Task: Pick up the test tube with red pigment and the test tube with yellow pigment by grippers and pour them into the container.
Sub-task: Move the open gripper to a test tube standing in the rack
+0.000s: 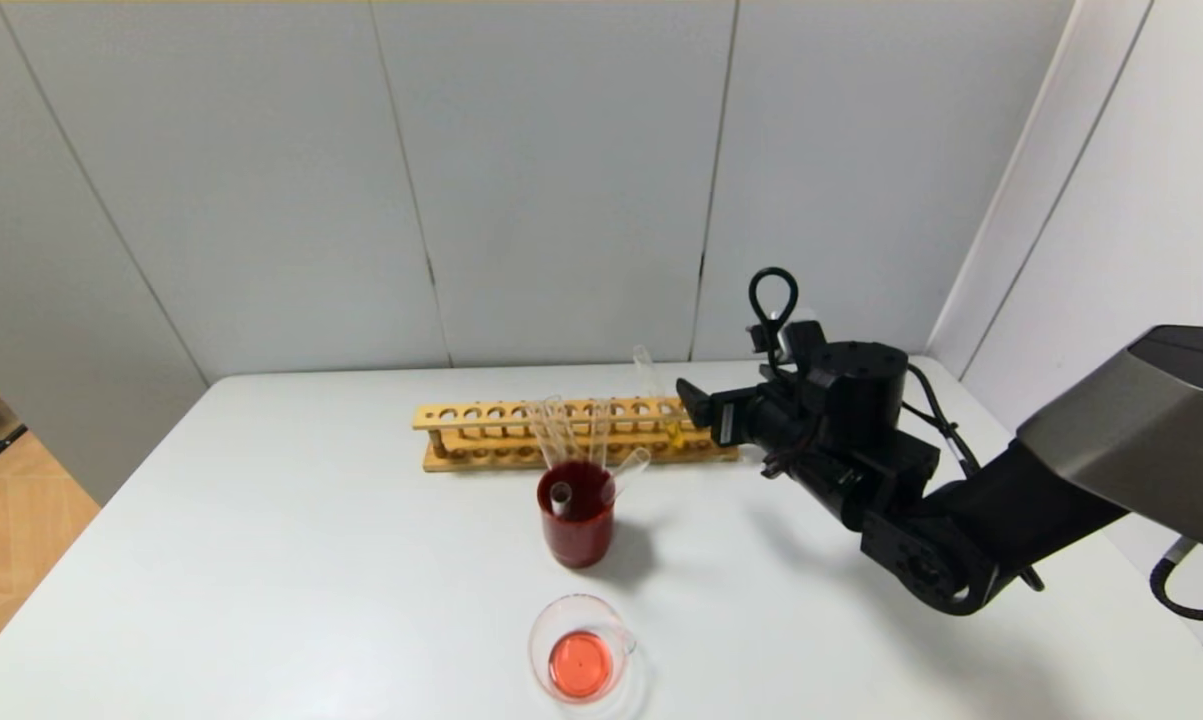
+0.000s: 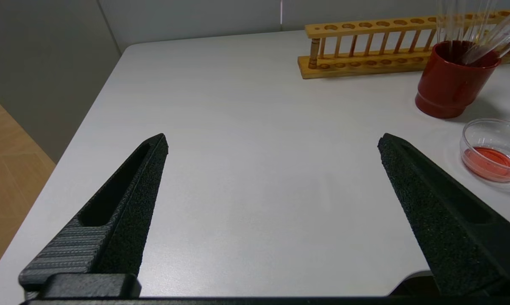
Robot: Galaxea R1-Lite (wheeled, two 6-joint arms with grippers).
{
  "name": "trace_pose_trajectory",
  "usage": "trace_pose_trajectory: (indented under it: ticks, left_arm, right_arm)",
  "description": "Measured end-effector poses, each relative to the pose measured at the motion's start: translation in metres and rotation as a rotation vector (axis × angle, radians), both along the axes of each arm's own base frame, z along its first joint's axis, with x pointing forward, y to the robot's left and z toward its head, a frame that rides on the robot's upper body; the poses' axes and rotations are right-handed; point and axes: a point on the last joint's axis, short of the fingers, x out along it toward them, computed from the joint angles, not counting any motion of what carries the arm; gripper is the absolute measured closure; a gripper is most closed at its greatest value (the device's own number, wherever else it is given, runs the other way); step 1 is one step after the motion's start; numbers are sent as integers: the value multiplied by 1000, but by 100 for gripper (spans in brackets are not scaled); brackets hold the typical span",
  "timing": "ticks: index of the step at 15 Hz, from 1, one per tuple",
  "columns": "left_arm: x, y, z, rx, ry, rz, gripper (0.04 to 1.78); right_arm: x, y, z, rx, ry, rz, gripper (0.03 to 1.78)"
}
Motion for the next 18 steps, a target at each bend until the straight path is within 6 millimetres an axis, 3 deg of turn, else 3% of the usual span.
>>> trace_pose_trajectory:
  ticks: [7, 18]
  left_arm:
    - [0, 0, 0, 0, 0, 0, 7]
    - [0, 0, 0, 0, 0, 0, 7]
  right_arm:
    - [-5, 18, -10, 3, 25, 112, 6]
    - [35, 41, -32, -7, 8, 138, 6]
